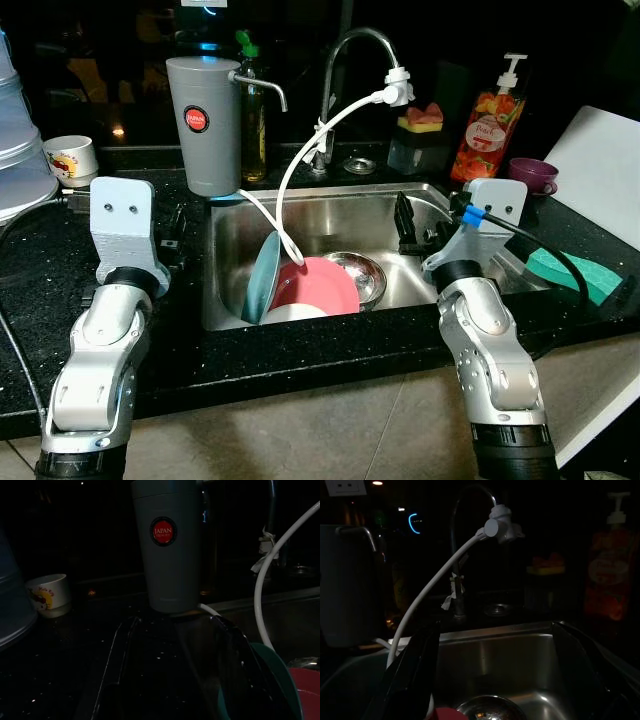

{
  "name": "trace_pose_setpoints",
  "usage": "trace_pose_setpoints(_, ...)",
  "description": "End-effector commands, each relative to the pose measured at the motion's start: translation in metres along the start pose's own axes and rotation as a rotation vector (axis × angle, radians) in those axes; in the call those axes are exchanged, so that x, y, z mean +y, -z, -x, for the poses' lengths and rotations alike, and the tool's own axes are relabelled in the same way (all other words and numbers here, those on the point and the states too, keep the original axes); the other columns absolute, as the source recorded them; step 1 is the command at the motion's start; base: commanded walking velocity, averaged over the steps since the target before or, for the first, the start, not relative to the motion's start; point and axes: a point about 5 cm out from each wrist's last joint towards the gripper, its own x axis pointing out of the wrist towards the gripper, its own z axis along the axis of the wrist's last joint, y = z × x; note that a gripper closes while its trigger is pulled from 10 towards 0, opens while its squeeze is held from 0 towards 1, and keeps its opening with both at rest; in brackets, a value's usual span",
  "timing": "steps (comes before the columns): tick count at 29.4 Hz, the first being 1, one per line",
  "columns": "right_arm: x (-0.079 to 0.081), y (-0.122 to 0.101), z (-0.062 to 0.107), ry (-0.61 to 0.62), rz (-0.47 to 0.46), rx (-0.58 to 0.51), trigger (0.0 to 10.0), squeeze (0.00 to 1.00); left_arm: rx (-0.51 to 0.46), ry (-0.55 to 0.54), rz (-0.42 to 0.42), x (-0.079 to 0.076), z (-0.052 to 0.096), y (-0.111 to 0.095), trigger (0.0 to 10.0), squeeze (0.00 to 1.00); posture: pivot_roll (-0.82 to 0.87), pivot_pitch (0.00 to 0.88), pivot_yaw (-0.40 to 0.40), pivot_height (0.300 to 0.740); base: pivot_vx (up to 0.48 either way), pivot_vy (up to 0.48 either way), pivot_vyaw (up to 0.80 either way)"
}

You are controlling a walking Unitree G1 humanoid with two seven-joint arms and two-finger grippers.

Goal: Kitchen organization

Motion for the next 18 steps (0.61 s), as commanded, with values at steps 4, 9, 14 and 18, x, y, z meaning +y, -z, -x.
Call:
trace_pose_setpoints(4,0.001,0.001,0.001,0.007,-0.025,0.009,10.0,0.0,0.018,0.057,-0.017,-0.002,-0.001,0.004,10.0,0.0,0.09,0.066,-0.05,0.74,0.0,0.0,0.0)
trace_pose_setpoints(9,0.003,0.002,0.002,0.006,-0.017,0.011,10.0,0.0,0.008,0.136,-0.056,-0.01,0.004,0.006,10.0,0.0,0.09,0.068,-0.053,0.74,0.0,0.0,0.0)
trace_pose_setpoints(14,0.011,0.007,0.005,-0.015,-0.017,0.023,10.0,0.0,0.001,0.179,-0.03,-0.023,0.009,0.006,10.0,0.0,0.08,0.07,-0.057,0.74,0.0,0.0,0.0)
trace_pose_setpoints(18,0.012,0.007,0.005,-0.024,-0.02,0.021,10.0,0.0,0.001,0.194,-0.02,-0.028,0.01,0.005,10.0,0.0,0.08,0.07,-0.058,0.74,0.0,0.0,0.0)
